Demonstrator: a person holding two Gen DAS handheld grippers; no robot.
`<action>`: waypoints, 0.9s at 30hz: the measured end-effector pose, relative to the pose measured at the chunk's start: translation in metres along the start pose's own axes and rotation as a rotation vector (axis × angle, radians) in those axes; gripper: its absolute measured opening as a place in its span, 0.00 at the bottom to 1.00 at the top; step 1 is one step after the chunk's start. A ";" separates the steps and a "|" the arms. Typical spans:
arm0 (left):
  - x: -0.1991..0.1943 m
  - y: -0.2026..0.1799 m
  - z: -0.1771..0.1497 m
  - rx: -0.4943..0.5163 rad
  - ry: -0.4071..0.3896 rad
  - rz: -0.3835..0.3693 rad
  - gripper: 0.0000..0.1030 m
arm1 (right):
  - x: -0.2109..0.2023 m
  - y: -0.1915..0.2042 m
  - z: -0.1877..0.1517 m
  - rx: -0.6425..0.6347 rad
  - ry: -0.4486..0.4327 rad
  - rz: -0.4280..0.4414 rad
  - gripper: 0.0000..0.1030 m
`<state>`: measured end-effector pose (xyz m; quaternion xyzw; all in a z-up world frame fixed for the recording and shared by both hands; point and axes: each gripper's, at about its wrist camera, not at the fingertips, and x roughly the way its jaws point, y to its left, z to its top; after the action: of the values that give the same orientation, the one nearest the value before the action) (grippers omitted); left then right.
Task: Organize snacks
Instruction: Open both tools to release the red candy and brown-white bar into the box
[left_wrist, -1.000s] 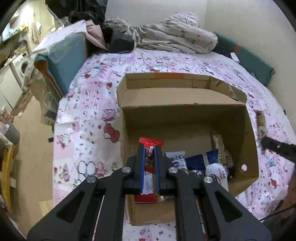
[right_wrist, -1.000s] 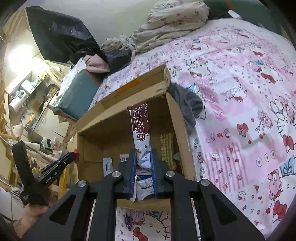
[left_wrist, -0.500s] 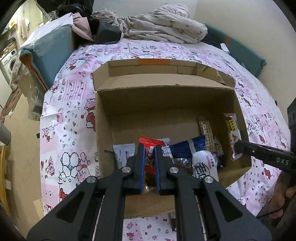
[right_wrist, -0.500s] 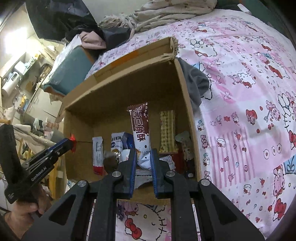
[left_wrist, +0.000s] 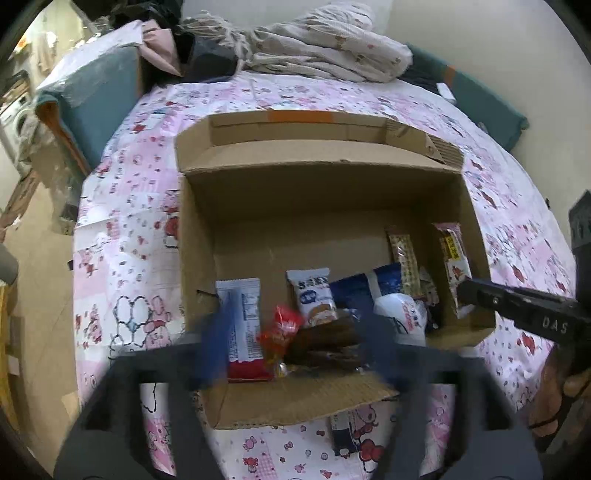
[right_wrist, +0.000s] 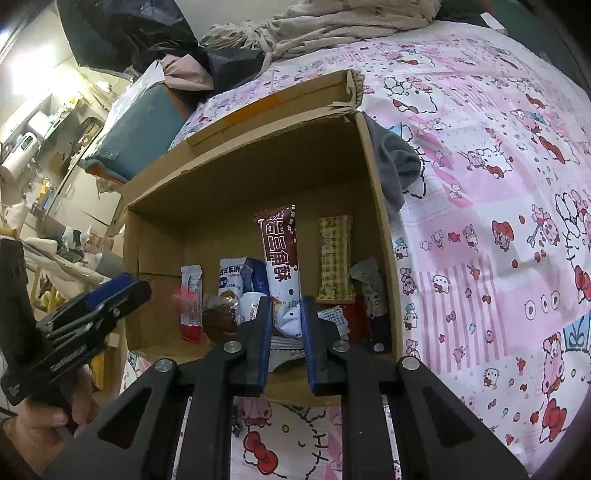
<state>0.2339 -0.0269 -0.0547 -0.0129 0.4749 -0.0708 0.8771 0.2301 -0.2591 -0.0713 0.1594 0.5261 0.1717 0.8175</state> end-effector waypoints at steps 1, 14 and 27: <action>-0.002 0.000 0.000 -0.006 -0.012 0.007 0.89 | 0.000 0.000 0.000 -0.003 0.001 -0.002 0.16; -0.008 0.002 0.001 -0.001 -0.029 -0.007 0.89 | -0.005 0.001 0.003 0.016 -0.021 0.045 0.19; -0.025 -0.001 -0.004 0.034 -0.069 -0.016 0.89 | -0.029 -0.004 -0.001 0.049 -0.094 0.064 0.76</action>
<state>0.2170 -0.0247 -0.0361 -0.0044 0.4430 -0.0855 0.8924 0.2186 -0.2756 -0.0505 0.2042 0.4856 0.1772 0.8313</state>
